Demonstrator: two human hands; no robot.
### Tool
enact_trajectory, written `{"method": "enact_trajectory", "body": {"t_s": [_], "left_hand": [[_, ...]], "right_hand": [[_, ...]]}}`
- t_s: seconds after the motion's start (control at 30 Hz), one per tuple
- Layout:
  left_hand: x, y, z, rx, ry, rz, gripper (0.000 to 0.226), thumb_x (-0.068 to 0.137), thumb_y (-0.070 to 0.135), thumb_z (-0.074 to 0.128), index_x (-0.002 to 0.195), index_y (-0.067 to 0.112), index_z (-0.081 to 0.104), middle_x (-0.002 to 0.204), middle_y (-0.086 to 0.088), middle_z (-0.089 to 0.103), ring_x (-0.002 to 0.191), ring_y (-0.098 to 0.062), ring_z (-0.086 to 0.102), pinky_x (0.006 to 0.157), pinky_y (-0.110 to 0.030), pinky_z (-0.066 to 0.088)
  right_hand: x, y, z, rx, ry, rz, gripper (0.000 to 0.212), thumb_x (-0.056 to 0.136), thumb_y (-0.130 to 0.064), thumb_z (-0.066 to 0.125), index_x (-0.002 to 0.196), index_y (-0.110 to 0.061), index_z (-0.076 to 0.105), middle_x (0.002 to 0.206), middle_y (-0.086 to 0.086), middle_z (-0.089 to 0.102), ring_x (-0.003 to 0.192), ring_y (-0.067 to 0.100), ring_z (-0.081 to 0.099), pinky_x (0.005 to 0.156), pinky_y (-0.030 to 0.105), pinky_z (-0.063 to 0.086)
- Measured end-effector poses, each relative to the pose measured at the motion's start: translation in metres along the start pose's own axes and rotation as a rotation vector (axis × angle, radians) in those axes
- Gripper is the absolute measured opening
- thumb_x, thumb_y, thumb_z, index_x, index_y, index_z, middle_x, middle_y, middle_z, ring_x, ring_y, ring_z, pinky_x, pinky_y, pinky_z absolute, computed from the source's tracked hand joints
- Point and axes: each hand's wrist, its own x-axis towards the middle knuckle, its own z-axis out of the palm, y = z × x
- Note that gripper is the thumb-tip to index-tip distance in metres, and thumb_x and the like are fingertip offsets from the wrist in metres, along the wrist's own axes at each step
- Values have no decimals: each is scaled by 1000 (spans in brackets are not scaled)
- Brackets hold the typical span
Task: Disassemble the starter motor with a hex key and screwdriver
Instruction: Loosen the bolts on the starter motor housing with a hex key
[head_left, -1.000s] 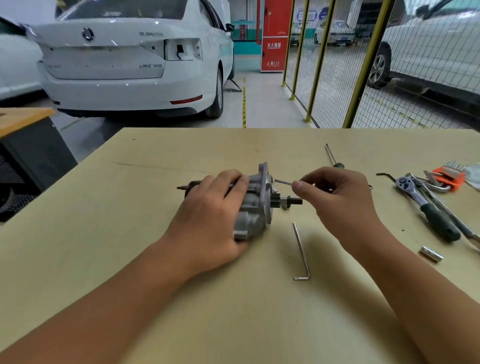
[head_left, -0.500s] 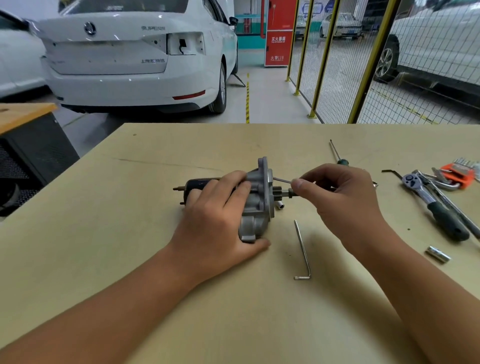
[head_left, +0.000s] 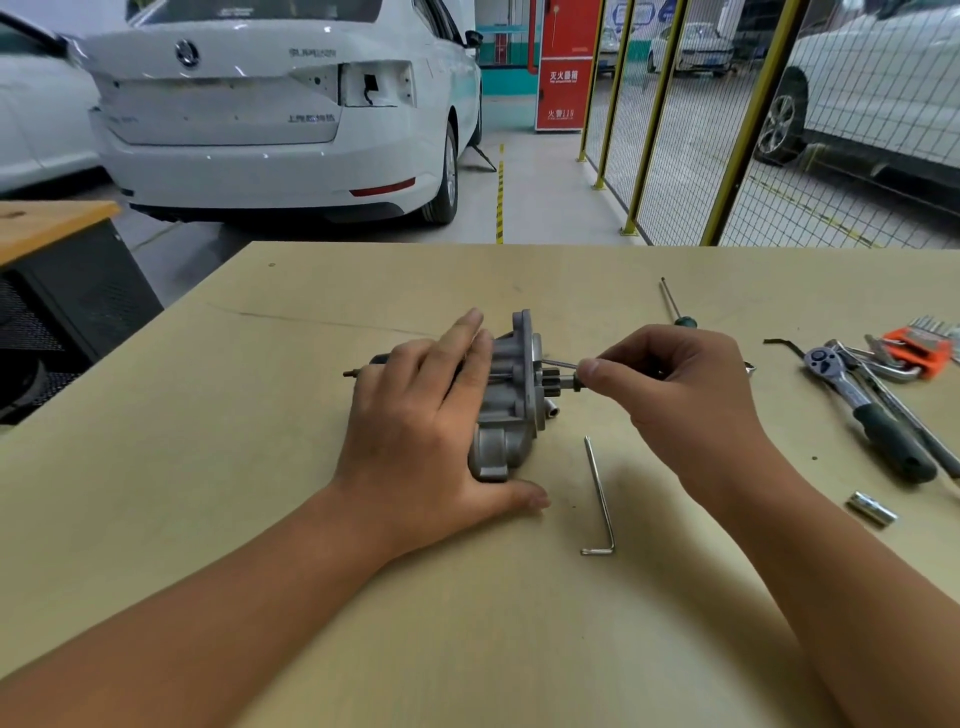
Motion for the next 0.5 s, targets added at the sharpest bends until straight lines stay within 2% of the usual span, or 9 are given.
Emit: {"method": "enact_trajectory", "body": {"t_s": [0.07,0.2,0.3,0.4,0.5], "left_hand": [[1,0,-1,10,5,7,123,55,96,64,137,5,65,160,-9,45,122,-35,53,89,-45,39],[1,-2,2,5,80,65,114,52,95,69,122,4,74,156,-7,51,123,-31,53,89,-45,39],[1,-3,3,-27,108,74,105,63,93,63,119,5,75,154,-7,54,121,-34,57,88,-46,41],[3,-4,4,-107,184,56,70,88,67,60,113,5,78,145,-8,61,116,-37,61,85,-46,44],[7,-5,5,-194,263,17,35,94,35,64,102,6,82,131,-7,70,107,-38,64,82,-49,49]], "right_hand": [[0,0,-1,18,-3,9,14,75,-20,86,66,-21,75,47,-8,53,45,7,40,49,24,31],[0,-2,-1,26,-19,24,16,75,-18,86,64,-18,74,47,-9,55,44,6,41,50,24,32],[1,-4,-1,34,-25,27,16,74,-17,86,63,-17,74,47,-9,55,44,7,41,47,24,33],[1,-2,-2,47,-12,30,14,77,-16,84,67,-19,74,48,-8,54,46,9,40,50,27,33],[2,1,-1,78,34,31,8,85,-19,76,85,-27,74,54,-8,50,50,12,42,56,30,35]]}}
